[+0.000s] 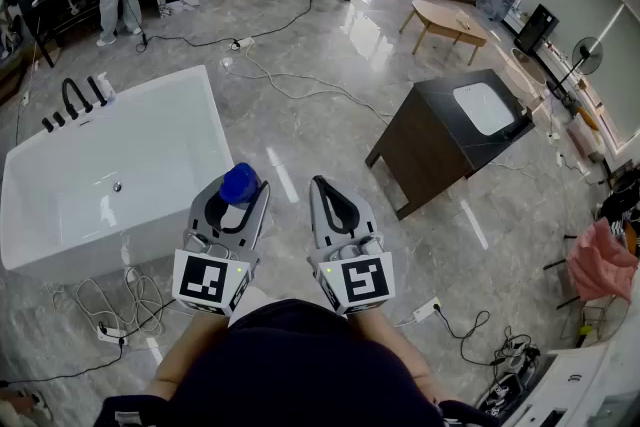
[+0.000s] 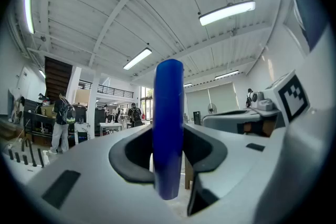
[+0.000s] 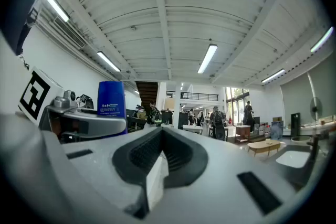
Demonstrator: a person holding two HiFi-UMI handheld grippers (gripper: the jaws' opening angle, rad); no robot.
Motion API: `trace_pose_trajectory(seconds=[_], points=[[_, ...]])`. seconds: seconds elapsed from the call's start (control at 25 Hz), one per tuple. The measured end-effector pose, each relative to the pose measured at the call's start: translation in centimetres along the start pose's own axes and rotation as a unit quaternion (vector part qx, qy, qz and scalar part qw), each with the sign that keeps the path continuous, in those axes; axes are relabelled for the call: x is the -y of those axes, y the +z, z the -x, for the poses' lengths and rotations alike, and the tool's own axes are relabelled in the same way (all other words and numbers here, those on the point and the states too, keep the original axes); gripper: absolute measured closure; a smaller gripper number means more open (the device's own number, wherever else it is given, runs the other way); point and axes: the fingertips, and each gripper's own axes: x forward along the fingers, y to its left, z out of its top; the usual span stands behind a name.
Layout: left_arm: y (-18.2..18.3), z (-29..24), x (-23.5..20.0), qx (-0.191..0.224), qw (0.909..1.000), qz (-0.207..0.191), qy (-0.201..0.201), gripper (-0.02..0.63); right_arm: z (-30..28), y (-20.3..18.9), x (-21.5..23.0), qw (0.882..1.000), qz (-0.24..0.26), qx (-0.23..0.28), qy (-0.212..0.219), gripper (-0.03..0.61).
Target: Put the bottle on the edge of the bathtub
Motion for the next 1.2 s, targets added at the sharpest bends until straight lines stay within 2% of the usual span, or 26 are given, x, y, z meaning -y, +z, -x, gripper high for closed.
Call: trace_pose_trajectory(seconds=[0.2,0.36,0.6,0.92,1.2], points=[[-0.4,-1.0,0.3,0.0,1.0,0.003,-0.006,0.46,-0.1,-1.0,1.3,1.0,0.001,-0.004,-0.01,0.578],[0.1,-2.7,0.4,-0.003,1.0,0.005,-0.002,0.46,-0.1,-0.4,3.7,1.0,-0.006,0.008,-0.017,0.578],[-0.5,-3.9,0.6,-0.002,0.9999,0.009,0.013,0.46,-0.6,-2.2,5.2,1.0,-0.024,-0.002,-0.007,0.578],[-2.1,-7.1,-2.5,-0.014,0.9993,0.017,0.029,0.46,-5.8,-3.6,6.2,0.999,-0.031,-0.008,0.02,0.578],[-2.8,-13.5,-7.1,-0.005,0.999,0.013,0.043,0.46,-12.6,-4.3,9.3,0.999,-0.018,-0.001,0.04,0.578]])
